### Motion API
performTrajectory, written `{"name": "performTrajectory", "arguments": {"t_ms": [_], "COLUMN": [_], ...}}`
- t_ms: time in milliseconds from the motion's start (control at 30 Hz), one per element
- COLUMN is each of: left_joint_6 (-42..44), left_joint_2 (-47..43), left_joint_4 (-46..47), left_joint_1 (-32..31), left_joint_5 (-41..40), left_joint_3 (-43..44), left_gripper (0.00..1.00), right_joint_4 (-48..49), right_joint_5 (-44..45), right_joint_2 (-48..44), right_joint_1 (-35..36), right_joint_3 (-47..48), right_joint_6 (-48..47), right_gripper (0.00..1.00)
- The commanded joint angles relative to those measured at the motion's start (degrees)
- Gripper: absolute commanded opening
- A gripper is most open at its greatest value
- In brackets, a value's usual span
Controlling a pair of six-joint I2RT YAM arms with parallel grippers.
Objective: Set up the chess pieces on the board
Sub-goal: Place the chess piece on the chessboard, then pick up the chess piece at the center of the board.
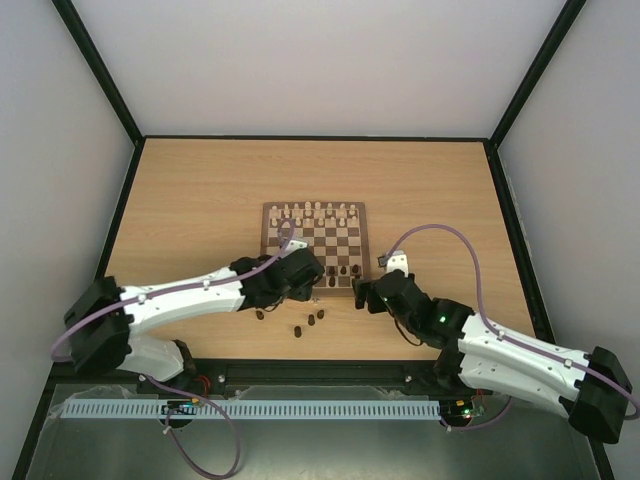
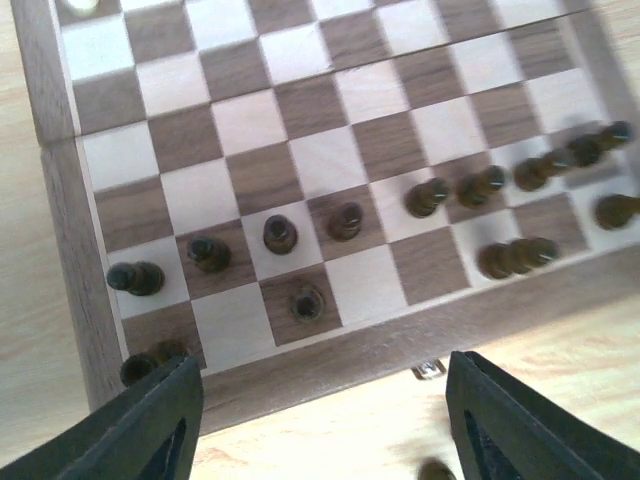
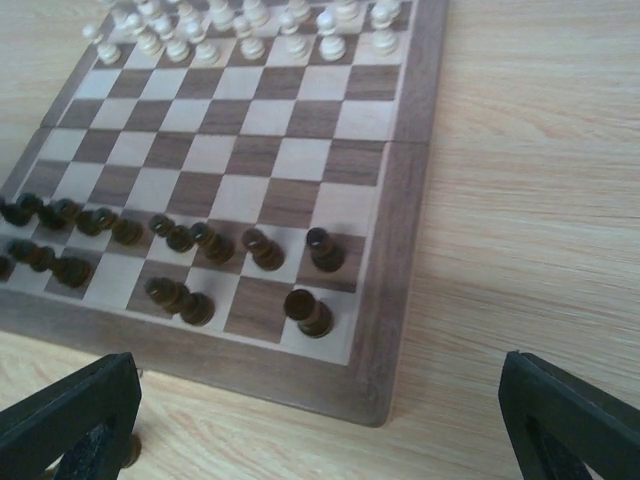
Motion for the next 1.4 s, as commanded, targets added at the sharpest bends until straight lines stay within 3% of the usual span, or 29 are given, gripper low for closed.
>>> {"name": "performTrajectory", "arguments": {"t_ms": [0,133,167,367,533,767,967,1367], "left_joint_6": [-1.1,-2.7,-3.1,-5.4,-6.4,-6.5,-6.3,-6.1], "left_joint_2": [-8.4,-16.9,-19.0,-28.2,-31.7,-34.2,-34.4,-34.4], "left_joint_4": [-2.5,-3.3,-3.6,-6.1,-7.7,-7.5,-7.4,-7.2], "left_joint_1": [-1.9,-2.1,-2.2,-2.3,-2.4,-2.6,-2.9,-3.1], "left_joint_5": [-2.1,-2.3,-2.4,-2.7,-2.7,-2.2,-1.9,-2.0], "left_joint_3": [-0.9,-4.3,-5.1,-8.4,-10.0,-11.2,-11.3,-11.4], "left_gripper": [0.76,0.98,0.99,0.99,0.99,0.99,0.99,0.99], "right_joint_4": [1.6,-1.3,-2.4,-8.7,-12.4,-16.4,-16.9,-12.8], "right_joint_5": [-8.0,-15.1,-16.1,-15.6,-12.5,-9.3,-7.1,-9.0], "right_joint_2": [3.1,7.9,9.1,15.9,21.3,30.9,36.4,40.2], "right_joint_1": [-0.2,0.2,0.6,5.8,12.1,15.6,15.4,14.8], "right_joint_3": [1.8,5.7,6.7,11.8,16.9,21.3,22.8,24.3], "right_joint_6": [-3.2,-2.3,-1.9,1.5,5.6,9.4,12.5,9.9], "right_gripper": [0.99,0.99,0.99,0.98,0.75,0.61,0.55,0.50]}}
